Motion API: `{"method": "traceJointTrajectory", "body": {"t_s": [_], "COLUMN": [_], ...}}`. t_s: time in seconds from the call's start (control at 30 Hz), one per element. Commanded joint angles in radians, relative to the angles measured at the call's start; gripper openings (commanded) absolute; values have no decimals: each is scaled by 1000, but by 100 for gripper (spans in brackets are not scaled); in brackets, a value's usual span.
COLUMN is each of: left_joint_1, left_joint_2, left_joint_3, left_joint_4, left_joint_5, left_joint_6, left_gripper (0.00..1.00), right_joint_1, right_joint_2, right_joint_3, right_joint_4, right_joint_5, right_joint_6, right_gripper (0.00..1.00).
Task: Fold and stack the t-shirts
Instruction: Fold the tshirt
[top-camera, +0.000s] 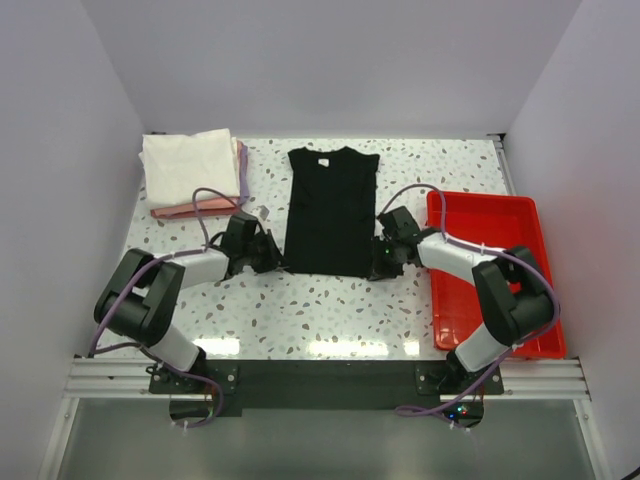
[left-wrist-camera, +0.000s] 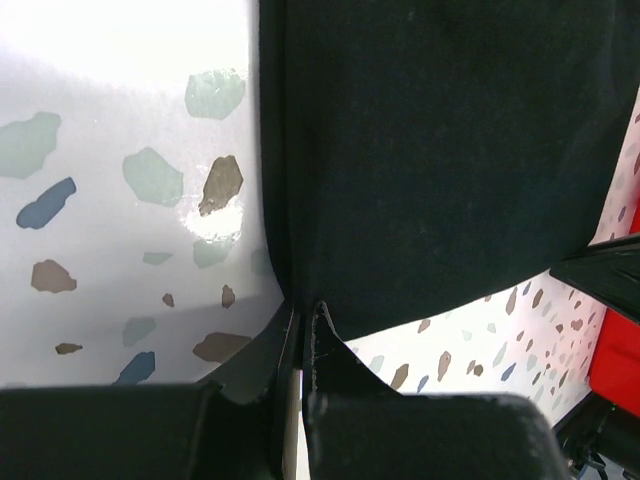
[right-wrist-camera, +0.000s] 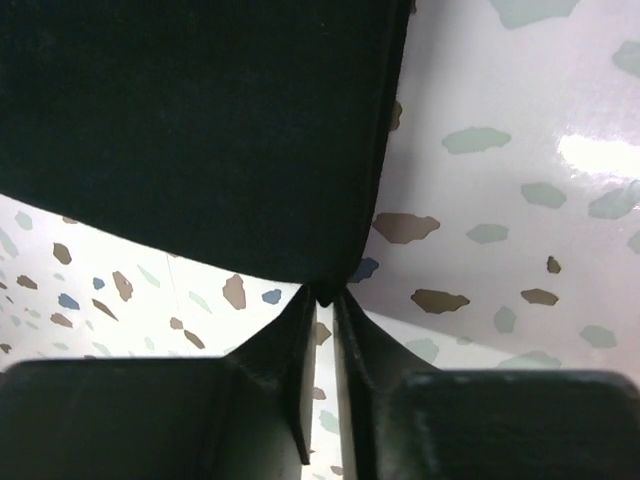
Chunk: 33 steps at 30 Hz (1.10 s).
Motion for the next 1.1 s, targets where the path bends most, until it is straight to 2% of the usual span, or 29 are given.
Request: {"method": "traceJointTrajectory", "body": {"t_s": [0.0, 0.1, 0.17, 0.5, 0.7, 0.87, 1.07], "left_joint_1": [-5, -6, -9, -23, -26, -25, -25], "left_joint_2": [-40, -91, -161, -628, -951, -1056, -1099], "left_joint_3": [-32, -53, -72, -113, -61, 0, 25], "left_joint_4": [-9, -35, -77, -403, -580, -699, -683], "left_joint_5": [-16, -27, -41, -162, -228, -280, -288], "left_joint_6": [-10, -10, -6, -30, -69, -86, -101], "left_gripper": [0, 0, 0, 0, 0, 0, 0], "right_joint_1": [8, 28, 42, 80, 148, 157, 157], "right_joint_2": [9, -12, -44, -251, -362, -414, -452], "right_joint_3": [-18, -14, -6, 66, 138, 166, 167], "right_joint_4": [8, -35, -72, -420, -591, -652, -612], "right_joint_5": [-21, -50, -104, -383, -535, -653, -722], "right_joint_6": [3, -22, -60, -172, -226, -230, -178], "right_gripper": [12, 4, 2, 3, 4, 5, 6]}}
